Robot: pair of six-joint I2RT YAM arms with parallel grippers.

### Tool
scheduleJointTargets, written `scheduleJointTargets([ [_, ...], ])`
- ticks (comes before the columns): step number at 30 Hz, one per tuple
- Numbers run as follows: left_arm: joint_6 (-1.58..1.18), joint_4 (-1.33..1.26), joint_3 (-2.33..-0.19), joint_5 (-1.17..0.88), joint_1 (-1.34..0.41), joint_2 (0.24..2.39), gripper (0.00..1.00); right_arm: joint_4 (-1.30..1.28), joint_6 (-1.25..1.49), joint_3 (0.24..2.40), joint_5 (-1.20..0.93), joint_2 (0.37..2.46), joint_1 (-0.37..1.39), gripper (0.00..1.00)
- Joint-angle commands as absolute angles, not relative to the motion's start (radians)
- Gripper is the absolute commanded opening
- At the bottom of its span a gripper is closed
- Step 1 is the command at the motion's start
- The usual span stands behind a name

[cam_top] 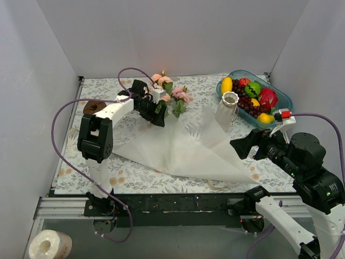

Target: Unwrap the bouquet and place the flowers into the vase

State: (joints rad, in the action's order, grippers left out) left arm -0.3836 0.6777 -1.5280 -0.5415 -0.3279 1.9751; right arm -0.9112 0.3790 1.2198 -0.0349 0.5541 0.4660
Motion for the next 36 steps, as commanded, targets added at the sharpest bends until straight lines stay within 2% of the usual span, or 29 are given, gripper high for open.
scheduleJointTargets([
  [1,-0.338,0.722,-1.545,-0.604,-0.311,1.983,0.88,-0.850,0.377,1.216,-0.051,0.549,0.466,0.98],
  [18,-0.310,0.768,-1.520,-0.604,-0.310,2.019,0.81,-0.842,0.379,1.223,-0.061,0.554,0.466,0.98],
  [23,-0.305,0.795,-1.534,-0.638,-0.308,2.020,0.66,-0.842,0.383,1.215,-0.063,0.548,0.466,0.98],
  [26,-0.292,0.819,-1.540,-0.658,-0.308,2.011,0.64,-0.841,0.387,1.206,-0.060,0.546,0.466,0.98],
  [34,-0.273,0.844,-1.528,-0.666,-0.308,1.997,0.33,-0.831,0.400,1.196,-0.052,0.551,0.466,0.98],
  [36,-0.272,0.847,-1.525,-0.667,-0.308,1.996,0.31,-0.830,0.403,1.198,-0.055,0.551,0.466,0.98],
])
